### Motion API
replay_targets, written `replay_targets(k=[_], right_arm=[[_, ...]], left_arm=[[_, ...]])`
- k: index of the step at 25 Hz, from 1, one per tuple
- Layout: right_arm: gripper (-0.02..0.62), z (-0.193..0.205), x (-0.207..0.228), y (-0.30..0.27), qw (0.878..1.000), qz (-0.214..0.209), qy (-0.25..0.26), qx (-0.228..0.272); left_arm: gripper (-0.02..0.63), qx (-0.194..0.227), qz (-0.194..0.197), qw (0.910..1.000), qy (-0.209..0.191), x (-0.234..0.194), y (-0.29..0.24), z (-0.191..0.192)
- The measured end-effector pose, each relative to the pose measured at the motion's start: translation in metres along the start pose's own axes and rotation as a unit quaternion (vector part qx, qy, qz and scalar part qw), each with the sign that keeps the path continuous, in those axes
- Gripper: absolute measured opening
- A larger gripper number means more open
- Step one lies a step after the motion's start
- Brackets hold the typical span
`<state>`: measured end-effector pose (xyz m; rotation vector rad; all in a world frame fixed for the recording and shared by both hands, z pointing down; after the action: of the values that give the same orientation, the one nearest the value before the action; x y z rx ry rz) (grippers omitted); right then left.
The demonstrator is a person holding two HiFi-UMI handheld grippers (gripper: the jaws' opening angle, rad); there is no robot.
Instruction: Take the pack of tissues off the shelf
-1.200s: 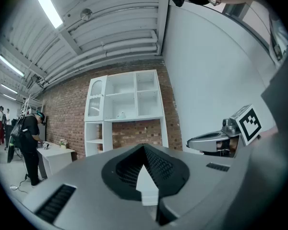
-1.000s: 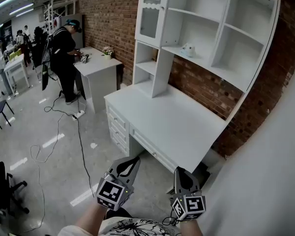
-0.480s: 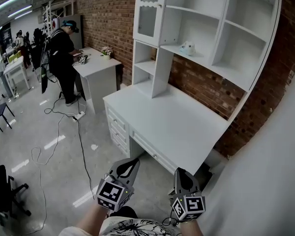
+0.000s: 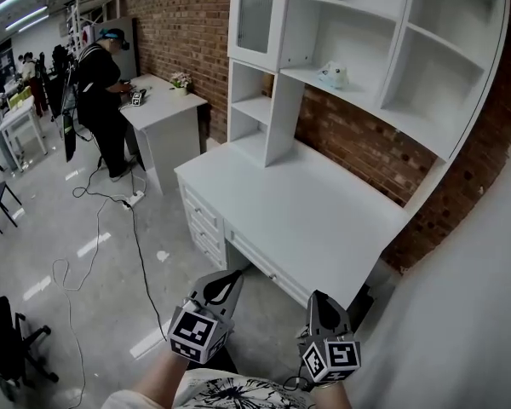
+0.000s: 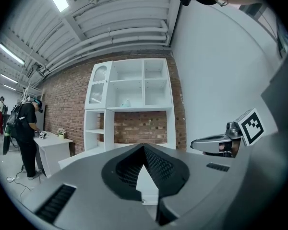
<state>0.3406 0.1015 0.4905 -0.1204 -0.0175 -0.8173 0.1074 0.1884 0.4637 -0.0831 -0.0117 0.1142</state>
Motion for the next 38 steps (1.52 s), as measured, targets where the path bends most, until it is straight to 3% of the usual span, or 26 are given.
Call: replay_targets(k=[7, 22, 30, 38], right_arm=[[0.006, -0.008, -0.006, -0.082, 1.000, 0.029, -0.001, -0.006], [0.008, -0.054, -0.020, -0.291, 0.985, 0.170, 0.003, -0.002], [0.008, -0.080, -0.023, -0.352, 0.978, 0.207, 0.017, 0.017], [0.008, -0.113, 0.014, -0.387, 0.977, 0.206, 0.039, 0.037]], left_arm=[[0.012, -0.007, 0.033, 0.9993, 0.018, -0.075, -0.063, -0.002], [0.012, 0.004, 0.155, 0.9880, -0.002, -0.276, -0.230, -0.046], [0.012, 0.011, 0.202, 0.9793, 0.003, -0.324, -0.279, -0.058], [0.012, 0.013, 0.207, 0.9783, 0.004, -0.330, -0.331, -0.069]])
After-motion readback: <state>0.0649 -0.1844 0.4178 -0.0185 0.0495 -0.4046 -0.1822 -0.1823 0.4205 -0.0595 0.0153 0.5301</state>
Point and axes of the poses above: the fingertips, and each gripper's own axes: y backward along the fingers, x to its right, z out of its underside, the point moved 9 cm from there along y, backward along the fingers
